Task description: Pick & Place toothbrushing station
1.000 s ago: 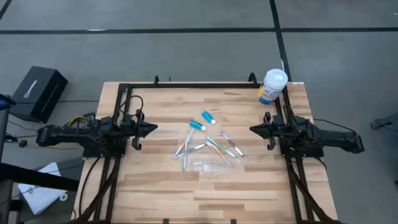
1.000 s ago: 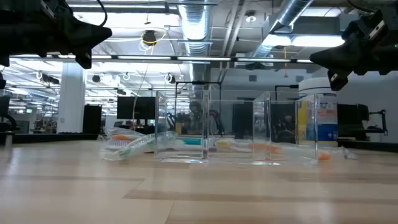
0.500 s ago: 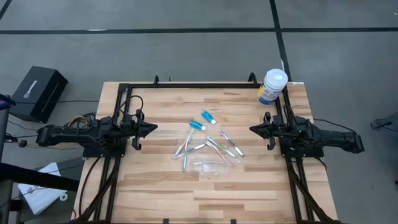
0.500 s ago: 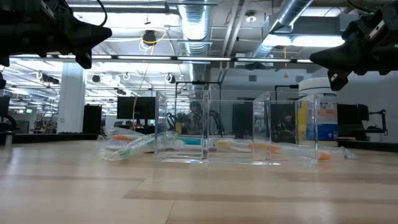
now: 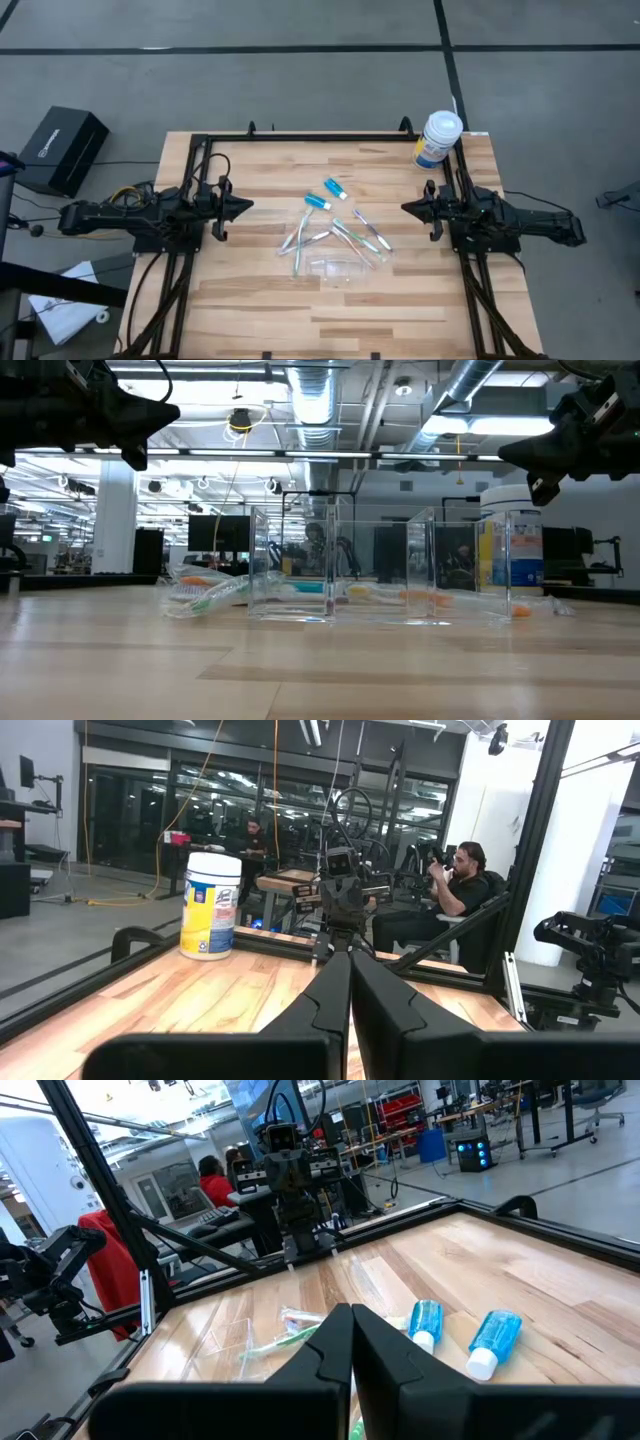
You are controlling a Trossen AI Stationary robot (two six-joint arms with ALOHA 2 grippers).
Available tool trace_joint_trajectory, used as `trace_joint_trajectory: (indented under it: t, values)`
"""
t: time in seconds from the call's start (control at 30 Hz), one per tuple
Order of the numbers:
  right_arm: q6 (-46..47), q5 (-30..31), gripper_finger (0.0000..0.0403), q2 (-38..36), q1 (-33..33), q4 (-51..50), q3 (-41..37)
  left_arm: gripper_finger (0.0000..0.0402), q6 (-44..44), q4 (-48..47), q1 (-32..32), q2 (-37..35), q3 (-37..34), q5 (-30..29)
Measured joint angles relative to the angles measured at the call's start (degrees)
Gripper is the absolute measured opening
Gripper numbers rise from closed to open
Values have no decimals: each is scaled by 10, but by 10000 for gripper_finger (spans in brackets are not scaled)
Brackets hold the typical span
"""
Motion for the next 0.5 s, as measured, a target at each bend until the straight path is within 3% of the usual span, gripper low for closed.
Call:
trace_joint_trajectory:
  t: [0.5]
  values:
    - [0, 0, 0, 0, 0, 0, 0, 8, 0, 6, 0, 0, 0, 0]
